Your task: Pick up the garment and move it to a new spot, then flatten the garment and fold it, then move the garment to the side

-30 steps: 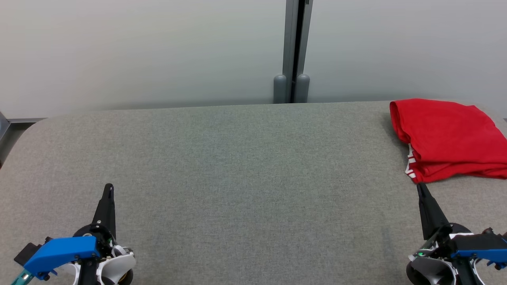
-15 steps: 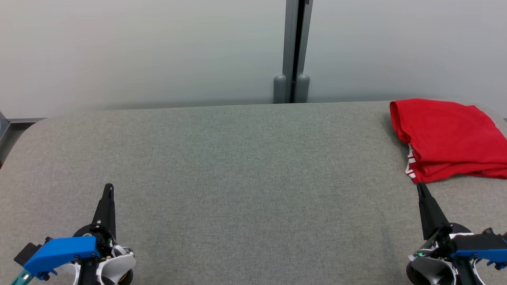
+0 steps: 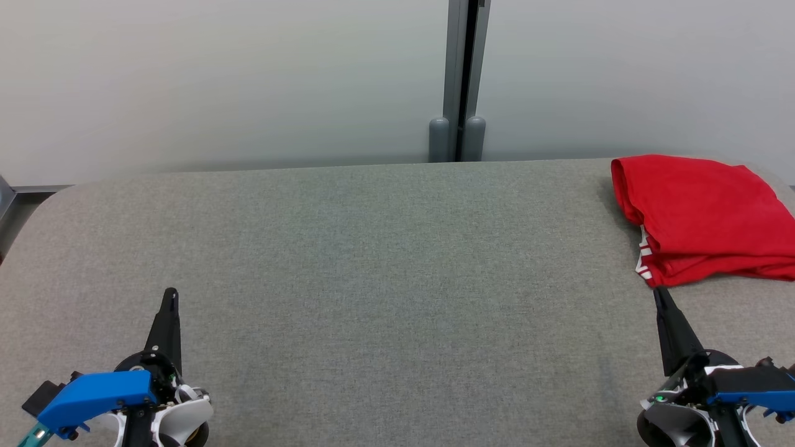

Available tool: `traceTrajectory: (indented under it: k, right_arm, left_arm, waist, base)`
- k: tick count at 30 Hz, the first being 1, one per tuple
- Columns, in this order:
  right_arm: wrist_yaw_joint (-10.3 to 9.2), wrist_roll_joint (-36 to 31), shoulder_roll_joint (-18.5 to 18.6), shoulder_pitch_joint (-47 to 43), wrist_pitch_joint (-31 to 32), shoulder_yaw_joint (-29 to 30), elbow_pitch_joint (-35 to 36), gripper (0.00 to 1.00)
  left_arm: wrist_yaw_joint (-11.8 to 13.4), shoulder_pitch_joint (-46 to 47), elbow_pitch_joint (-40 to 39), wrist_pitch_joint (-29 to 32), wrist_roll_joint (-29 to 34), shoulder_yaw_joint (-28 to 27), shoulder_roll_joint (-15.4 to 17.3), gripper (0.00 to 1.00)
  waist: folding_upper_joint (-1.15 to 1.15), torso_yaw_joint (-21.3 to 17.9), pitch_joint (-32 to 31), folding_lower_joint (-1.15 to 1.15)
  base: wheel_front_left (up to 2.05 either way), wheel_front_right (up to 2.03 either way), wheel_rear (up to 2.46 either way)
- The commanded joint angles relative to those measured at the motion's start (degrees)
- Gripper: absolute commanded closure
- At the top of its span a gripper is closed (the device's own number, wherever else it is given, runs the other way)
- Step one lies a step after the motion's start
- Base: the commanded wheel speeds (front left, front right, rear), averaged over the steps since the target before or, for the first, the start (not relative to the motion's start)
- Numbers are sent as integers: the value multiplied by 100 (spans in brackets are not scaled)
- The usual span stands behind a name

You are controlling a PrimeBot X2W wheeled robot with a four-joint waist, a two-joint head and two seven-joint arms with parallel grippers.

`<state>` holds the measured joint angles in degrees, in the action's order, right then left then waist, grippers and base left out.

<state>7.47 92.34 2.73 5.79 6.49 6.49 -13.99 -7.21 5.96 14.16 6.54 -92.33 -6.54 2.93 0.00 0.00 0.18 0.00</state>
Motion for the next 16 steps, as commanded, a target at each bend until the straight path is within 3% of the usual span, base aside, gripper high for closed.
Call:
traceTrajectory:
  k: [1, 16]
  right_arm:
    - [4, 15, 27, 82, 22, 12, -10, 100]
    - [4, 15, 27, 82, 21, 12, -10, 100]
  left_arm:
    - [-55, 55, -20, 21, -16, -10, -10, 100]
    - [-55, 55, -21, 21, -17, -9, -10, 100]
  waist:
    - [0, 0, 0, 0]
    - [0, 0, 0, 0]
  base:
    - [0, 0, 0]
    - [0, 0, 0]
